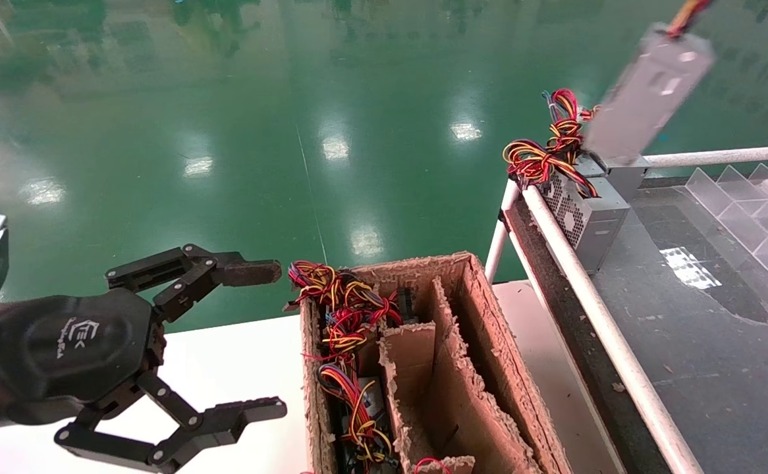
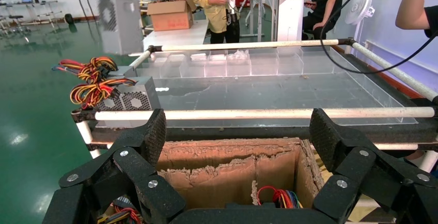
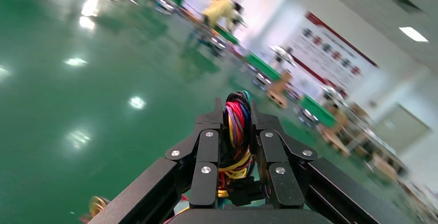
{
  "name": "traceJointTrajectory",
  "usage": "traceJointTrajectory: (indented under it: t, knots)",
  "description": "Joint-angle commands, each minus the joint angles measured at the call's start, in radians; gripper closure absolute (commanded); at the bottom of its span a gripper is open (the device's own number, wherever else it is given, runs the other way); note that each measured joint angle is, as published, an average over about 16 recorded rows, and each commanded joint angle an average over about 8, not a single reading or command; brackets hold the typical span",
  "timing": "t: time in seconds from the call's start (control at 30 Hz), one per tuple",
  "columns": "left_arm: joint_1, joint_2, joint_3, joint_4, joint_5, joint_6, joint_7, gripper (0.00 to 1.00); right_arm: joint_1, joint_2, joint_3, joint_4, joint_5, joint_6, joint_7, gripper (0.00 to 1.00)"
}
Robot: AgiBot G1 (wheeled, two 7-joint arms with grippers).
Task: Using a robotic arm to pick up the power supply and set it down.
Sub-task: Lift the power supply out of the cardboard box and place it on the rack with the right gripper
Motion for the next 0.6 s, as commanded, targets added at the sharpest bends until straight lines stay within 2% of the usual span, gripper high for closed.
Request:
traceJointTrajectory:
  t: [0.03, 0.27, 0.6]
  knots:
    - [0.000, 0.000, 0.000, 0.000, 0.000, 0.000, 0.000, 0.00, 0.032, 0.014, -0.003, -0.047, -0.013, 0.014, -0.018, 1.00]
    - [0.000, 0.000, 0.000, 0.000, 0.000, 0.000, 0.000, 0.00, 0.055, 0.066, -0.020, -0.162, -0.052, 0.092, -0.046, 1.00]
    - [0.000, 0.000, 0.000, 0.000, 0.000, 0.000, 0.000, 0.00, 0.011, 0.119, -0.032, -0.252, -0.071, 0.067, -0.052, 1.00]
